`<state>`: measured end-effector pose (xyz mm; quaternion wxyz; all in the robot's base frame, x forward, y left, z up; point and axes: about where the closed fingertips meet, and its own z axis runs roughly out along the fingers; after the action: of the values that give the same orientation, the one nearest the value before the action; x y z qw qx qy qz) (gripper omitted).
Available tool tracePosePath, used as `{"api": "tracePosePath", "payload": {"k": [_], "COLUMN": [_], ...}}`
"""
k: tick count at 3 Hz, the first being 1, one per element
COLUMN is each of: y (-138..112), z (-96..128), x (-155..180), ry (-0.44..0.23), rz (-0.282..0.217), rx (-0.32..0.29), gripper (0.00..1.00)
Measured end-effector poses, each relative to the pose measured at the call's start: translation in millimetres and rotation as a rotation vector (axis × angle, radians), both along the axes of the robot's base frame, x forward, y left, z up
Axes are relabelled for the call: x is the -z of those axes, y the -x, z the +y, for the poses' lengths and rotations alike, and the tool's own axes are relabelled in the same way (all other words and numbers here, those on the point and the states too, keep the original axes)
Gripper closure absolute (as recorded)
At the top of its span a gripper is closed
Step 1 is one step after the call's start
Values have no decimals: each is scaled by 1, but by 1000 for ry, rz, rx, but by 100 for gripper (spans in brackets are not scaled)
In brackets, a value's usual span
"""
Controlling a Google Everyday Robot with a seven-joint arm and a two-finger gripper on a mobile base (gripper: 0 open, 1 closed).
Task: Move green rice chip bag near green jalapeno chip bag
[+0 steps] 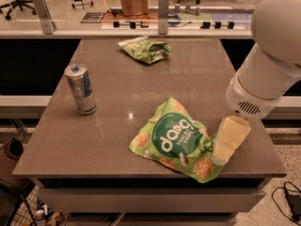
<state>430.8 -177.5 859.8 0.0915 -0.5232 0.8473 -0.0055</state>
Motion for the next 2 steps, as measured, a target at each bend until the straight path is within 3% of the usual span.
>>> {"api": "tracePosePath", "payload": {"k": [1,2], "y": [25,42], "z": [16,34], "x": [12,9], "ry": [-32,-59], "rz": [32,41], "rx": [-15,-71], "gripper": [0,0]}}
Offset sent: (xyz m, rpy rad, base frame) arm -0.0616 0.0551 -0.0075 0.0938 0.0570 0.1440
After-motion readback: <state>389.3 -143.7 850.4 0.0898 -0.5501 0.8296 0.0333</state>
